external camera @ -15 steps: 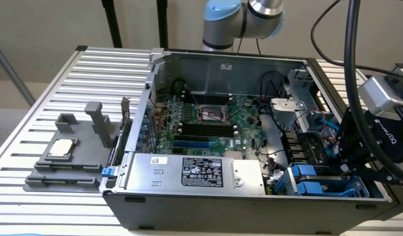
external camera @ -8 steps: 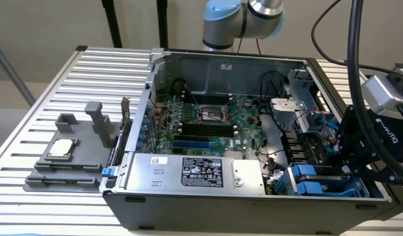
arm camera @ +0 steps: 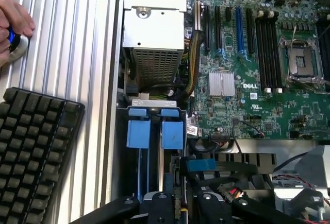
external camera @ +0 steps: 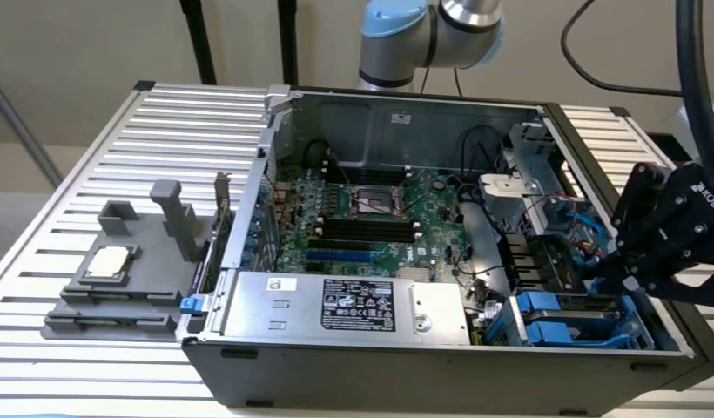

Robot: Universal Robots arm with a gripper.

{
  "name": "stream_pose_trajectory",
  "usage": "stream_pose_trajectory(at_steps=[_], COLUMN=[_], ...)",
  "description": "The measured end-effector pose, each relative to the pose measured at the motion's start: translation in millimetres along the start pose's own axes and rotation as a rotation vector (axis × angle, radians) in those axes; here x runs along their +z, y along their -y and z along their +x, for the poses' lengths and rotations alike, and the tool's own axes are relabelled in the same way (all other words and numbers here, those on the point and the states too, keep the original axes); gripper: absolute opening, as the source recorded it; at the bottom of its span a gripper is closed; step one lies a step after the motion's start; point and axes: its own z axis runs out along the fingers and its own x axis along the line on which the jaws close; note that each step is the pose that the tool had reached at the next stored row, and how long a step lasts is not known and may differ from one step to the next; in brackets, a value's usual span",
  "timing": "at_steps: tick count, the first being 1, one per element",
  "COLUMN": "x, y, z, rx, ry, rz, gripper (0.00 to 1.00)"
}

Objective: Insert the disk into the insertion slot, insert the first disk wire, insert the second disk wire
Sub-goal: 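Insert the first disk wire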

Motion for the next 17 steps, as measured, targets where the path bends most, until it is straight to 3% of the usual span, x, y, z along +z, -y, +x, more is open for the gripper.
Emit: stream_pose_trajectory(at_steps=[8, 13, 17], x=[-17.5, -11.7, -5.8], y=[-16.2, -37.8, -49.9], z=[-1.3, -0.8, -1.7], rx=[0.0, 0.0, -0.001], ry=[0.0007, 0.0007, 0.0003], rz=[-0.0001, 0.002, 0.0135], gripper=[0.25, 0.25, 0.25])
